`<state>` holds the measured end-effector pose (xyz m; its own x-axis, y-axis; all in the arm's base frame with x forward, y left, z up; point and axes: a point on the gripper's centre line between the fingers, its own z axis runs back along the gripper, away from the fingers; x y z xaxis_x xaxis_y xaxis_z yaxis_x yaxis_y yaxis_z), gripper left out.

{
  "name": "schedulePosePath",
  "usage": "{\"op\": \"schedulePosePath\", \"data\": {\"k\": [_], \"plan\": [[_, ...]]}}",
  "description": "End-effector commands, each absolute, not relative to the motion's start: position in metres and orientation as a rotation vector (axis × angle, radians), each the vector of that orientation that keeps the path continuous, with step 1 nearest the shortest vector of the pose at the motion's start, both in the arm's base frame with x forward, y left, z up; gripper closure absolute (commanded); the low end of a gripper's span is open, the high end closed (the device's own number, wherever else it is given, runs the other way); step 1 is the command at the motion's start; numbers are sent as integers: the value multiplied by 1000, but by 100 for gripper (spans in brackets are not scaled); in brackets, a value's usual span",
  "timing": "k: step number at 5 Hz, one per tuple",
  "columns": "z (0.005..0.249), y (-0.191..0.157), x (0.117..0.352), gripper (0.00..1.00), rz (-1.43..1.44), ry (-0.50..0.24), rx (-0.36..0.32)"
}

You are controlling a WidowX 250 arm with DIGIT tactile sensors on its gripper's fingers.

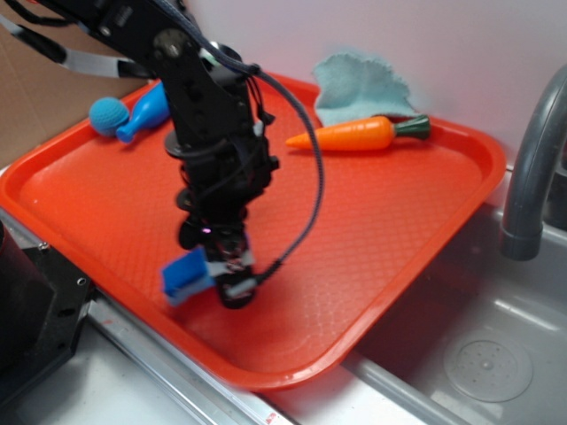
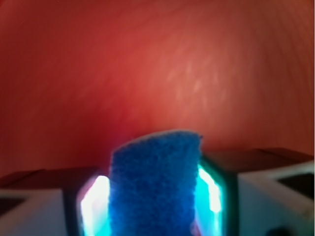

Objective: Grab the blue sponge.

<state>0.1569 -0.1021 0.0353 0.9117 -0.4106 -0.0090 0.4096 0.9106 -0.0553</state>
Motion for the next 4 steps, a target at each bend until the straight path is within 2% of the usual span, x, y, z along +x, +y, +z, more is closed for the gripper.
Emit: {"op": "schedulePosePath", "data": {"k": [1, 2, 3, 4], "plan": [[106, -97, 173, 100, -465, -58, -58], [139, -84, 180, 100, -399, -75, 18], [160, -43, 178, 100, -181, -87, 4], [170, -6, 179, 100, 1, -109, 6]]}}
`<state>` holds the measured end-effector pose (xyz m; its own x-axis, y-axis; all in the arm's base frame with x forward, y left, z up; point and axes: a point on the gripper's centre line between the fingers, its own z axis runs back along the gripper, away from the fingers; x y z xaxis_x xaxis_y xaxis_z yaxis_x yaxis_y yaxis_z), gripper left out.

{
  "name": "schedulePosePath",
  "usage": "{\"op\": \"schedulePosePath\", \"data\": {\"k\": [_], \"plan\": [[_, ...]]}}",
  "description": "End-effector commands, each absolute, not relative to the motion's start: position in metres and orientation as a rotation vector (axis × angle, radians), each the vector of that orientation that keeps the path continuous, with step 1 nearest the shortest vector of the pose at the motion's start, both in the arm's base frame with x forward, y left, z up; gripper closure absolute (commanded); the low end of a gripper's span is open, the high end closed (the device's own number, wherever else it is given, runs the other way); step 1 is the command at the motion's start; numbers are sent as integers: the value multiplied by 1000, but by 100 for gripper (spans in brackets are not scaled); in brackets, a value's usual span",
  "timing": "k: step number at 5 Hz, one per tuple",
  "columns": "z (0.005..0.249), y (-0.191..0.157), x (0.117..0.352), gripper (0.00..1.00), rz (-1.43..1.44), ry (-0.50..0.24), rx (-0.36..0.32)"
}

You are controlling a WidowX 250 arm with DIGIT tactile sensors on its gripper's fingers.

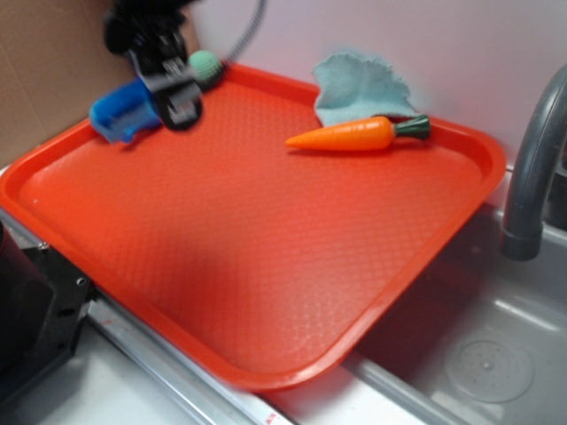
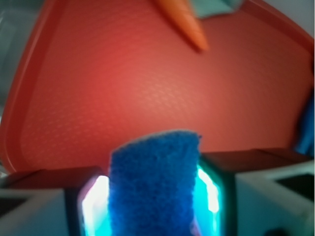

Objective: Grab the blue sponge.

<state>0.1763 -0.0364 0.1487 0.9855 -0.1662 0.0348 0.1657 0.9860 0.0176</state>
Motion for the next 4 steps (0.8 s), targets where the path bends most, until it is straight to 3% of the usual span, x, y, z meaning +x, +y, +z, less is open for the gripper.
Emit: {"op": "schedulePosePath", "data": {"k": [1, 2, 4], "plan": [[187, 24, 182, 100, 145, -158, 17], [194, 42, 187, 100, 227, -187, 33], [200, 31, 184, 100, 225, -152, 59]]}}
